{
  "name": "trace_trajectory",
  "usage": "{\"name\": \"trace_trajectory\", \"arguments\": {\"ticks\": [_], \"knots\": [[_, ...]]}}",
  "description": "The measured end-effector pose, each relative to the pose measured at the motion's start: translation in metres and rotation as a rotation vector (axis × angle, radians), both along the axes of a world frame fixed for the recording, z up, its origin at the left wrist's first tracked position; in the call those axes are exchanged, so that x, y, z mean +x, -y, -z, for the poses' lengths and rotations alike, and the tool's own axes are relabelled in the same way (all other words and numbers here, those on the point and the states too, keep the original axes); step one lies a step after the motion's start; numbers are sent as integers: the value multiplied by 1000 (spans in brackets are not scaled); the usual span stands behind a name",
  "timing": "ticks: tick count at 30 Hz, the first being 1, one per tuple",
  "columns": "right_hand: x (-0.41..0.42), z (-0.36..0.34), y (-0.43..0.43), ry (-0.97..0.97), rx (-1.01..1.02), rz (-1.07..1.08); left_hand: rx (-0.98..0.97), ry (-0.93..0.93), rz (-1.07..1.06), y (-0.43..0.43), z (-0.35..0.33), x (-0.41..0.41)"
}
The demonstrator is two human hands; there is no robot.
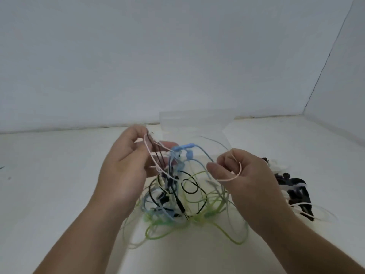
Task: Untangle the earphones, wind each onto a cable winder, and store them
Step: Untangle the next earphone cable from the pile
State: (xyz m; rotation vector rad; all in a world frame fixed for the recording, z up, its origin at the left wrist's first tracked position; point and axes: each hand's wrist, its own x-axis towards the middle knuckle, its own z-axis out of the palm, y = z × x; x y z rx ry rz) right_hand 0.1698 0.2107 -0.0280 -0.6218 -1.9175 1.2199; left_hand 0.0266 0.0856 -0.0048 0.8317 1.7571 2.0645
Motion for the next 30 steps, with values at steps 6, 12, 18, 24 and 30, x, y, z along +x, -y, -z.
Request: {"name": "trace_trajectory", "arguments": {"ticks": [6, 12, 18, 24, 30], "knots": [[-2, 2, 9, 88, 107, -47, -101, -223, 248, -4, 11, 6], [-3, 0, 11, 84, 144, 0, -86, -246, 238, -9, 16, 10], [0, -3, 9, -13, -166, -81, -35, -43, 169, -11, 16, 10], [-1, -3, 4, -49, -351, -159, -80, -53, 84, -14, 20, 6], [1, -3, -5, 1, -346, -34, 6, -2, 25, -8, 13, 1]]}}
